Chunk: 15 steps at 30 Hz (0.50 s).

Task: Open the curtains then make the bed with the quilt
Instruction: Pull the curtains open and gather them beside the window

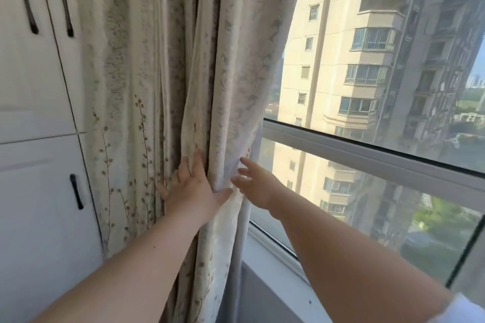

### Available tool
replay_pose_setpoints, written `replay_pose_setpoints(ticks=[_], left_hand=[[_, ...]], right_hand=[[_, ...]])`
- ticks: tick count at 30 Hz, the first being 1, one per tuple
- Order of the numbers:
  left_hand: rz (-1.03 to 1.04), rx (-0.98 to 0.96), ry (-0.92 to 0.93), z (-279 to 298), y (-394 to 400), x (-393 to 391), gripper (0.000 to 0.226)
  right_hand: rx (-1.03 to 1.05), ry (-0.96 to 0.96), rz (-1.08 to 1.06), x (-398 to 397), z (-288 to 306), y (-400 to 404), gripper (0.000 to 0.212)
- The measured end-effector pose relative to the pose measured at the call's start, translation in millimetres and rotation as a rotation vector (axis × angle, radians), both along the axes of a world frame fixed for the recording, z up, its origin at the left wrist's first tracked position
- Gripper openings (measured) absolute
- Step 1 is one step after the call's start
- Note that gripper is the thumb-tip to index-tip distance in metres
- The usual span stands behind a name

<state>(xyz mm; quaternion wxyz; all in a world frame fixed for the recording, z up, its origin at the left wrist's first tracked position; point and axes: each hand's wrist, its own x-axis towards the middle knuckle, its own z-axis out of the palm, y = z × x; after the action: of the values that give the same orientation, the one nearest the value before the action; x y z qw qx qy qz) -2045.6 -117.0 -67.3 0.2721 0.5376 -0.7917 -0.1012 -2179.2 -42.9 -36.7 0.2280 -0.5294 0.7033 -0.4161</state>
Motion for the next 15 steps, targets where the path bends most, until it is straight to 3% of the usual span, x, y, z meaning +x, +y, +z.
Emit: replay_pose_setpoints(ticks=[6, 15], left_hand=[[-0.145, 0.114, -0.107, -5, 70, -13, 0.106], [-0.504, 0.150, -0.274, -16, 159, -21, 0.083]], right_hand=[[0.042, -0.052, -0.098, -13, -19, 91, 0.064], [0.064, -0.124, -0.448, -15, -45, 214, 0.055]])
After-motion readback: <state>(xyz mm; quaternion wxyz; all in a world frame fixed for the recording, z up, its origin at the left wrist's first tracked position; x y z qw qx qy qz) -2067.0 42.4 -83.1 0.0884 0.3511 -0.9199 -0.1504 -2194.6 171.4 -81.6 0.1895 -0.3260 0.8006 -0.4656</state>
